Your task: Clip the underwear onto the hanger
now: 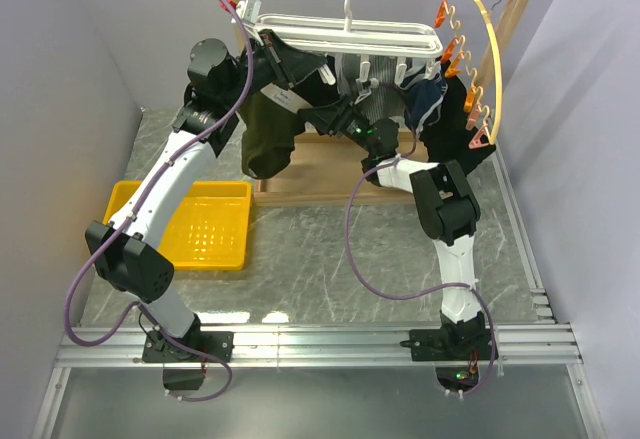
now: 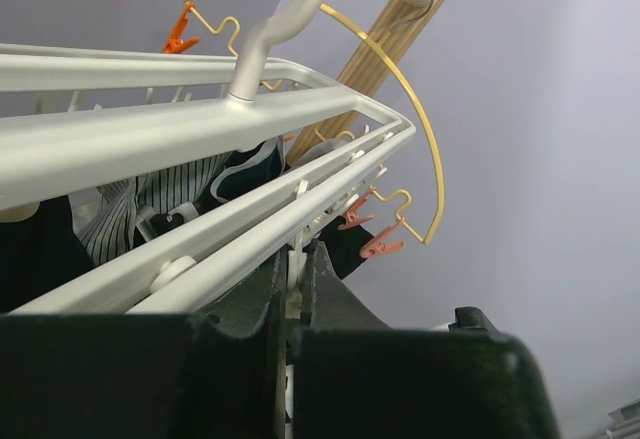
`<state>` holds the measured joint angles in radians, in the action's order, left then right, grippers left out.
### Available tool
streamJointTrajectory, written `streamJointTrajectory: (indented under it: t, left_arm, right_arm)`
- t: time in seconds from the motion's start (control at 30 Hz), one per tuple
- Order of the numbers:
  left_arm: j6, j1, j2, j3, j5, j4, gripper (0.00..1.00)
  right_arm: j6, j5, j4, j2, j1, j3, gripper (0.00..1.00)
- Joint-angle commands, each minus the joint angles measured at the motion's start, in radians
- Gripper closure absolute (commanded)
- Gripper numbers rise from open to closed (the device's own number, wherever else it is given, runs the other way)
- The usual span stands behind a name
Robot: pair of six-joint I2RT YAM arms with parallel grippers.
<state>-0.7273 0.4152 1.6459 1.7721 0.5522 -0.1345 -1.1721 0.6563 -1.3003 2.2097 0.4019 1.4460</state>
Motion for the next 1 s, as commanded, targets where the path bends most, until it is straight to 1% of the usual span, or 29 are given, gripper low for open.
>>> streamJointTrajectory:
  t: [0.0, 0.17, 0.2, 0.27, 0.37, 0.4, 0.43, 0.63, 0.87, 0.97]
  left_arm:
    - [-0.023, 0.002, -0.008, -0.005, 0.087, 0.05, 1.0]
    - [-0.018, 0.002, -0.012, -0.013, 0.087, 0.049, 1.0]
    - [-0.017, 0.002, -0.012, -0.017, 0.086, 0.047, 1.0]
    - [-0.012, 0.002, -0.014, -0.017, 0.084, 0.049, 1.0]
    - [0.002, 0.002, -0.012, -0.017, 0.077, 0.059, 1.0]
    - [0.005, 0.002, -0.012, -0.014, 0.075, 0.065, 1.0]
    - [0.008, 0.0, -0.012, -0.013, 0.071, 0.073, 1.0]
    - [0.016, 0.002, -0.006, -0.019, 0.068, 0.081, 1.0]
    - [0.017, 0.002, 0.006, -0.008, 0.064, 0.09, 1.0]
    - [0.025, 0.002, 0.006, -0.014, 0.061, 0.093, 1.0]
  right_arm:
    - [-0.011, 0.016, -0.359, -0.053, 0.015, -0.002, 0.44]
    - [-0.011, 0.017, -0.392, -0.09, 0.023, -0.084, 0.54]
    - [-0.011, 0.017, -0.396, -0.097, 0.023, -0.093, 0.58]
    - [-0.011, 0.019, -0.402, -0.122, 0.023, -0.124, 0.62]
    - [-0.003, 0.029, -0.398, -0.166, 0.018, -0.16, 0.84]
    - [-0.003, 0.034, -0.393, -0.179, 0.017, -0.168, 0.95]
    - [0.0, 0.035, -0.387, -0.192, 0.015, -0.177, 0.99]
    - [0.023, 0.054, -0.312, -0.286, 0.012, -0.234, 1.0]
    - [0.089, 0.081, -0.084, -0.376, 0.005, -0.3, 1.0]
    - [0.126, 0.123, -0.006, -0.392, -0.003, -0.317, 1.0]
